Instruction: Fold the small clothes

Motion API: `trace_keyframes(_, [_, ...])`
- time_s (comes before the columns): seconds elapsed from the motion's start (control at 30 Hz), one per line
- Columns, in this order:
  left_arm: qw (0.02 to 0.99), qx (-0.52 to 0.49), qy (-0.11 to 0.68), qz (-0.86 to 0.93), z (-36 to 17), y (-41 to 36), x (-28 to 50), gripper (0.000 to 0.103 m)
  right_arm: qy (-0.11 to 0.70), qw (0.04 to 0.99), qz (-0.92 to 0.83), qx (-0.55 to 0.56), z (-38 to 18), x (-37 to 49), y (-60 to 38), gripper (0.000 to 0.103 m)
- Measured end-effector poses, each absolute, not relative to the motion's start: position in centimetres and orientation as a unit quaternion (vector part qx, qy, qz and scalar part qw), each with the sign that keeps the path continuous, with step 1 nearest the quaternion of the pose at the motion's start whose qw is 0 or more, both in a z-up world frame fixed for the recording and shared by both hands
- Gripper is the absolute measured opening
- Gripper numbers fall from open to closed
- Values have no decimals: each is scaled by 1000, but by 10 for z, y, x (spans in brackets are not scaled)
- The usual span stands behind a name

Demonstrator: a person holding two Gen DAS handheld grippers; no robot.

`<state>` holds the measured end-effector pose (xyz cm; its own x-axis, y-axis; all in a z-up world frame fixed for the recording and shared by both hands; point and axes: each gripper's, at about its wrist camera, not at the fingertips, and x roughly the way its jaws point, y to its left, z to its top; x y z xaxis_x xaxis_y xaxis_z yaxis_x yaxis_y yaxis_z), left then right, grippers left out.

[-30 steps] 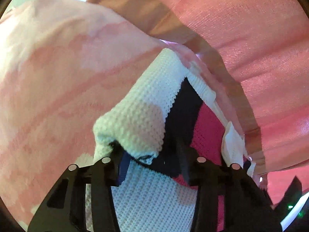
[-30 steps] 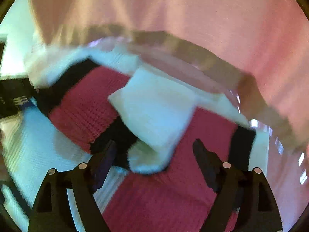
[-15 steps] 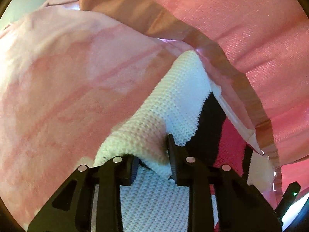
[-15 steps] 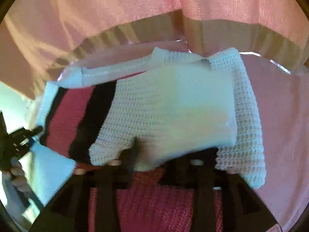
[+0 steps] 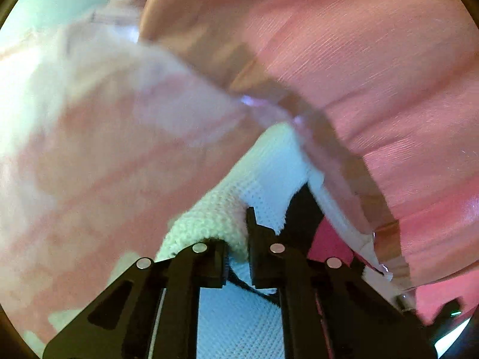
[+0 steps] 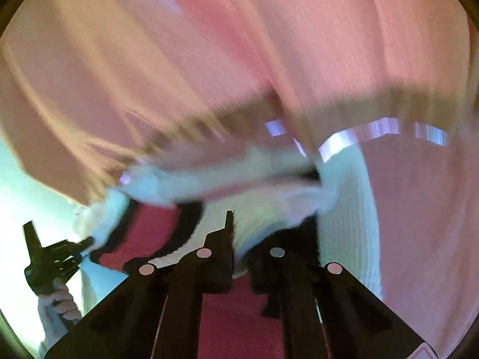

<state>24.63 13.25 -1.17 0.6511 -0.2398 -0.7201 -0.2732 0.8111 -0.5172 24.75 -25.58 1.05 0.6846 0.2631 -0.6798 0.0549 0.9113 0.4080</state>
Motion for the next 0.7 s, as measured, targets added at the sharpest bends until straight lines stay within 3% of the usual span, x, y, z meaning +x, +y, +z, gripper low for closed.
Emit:
trace_keyframes(0.07, [852,-303,428,9,-16,135,249,9,395,902,35,169,7,248,-260,6])
trace_keyframes(0.2, [821,-322,471,15,-51,141,252,9,483,851,0,206,-65,253,-283,5])
trace_keyframes(0.33, [828,-326,456,8,-41,148,250,9,430,881,32,195,-18,251,-275,5])
trace_keyframes(0.47, [823,-328,464,14,-49,149,252,11,500,848,19,174,-64,254,-280,7])
trace_keyframes(0.5, [824,-324,464,14,-47,146,251,11,485,854,25,187,-65,249,-284,7])
trace_keyframes(0.57, [824,-327,464,4,-39,142,248,12,495,847,20,192,-54,249,-288,15])
trace_keyframes(0.63, [824,-337,456,-10,-29,139,239,15,470,865,-20,175,-29,242,-295,33])
trace_keyframes(0.7, [819,-354,450,-20,-22,139,229,32,446,880,-52,154,-8,233,-297,36])
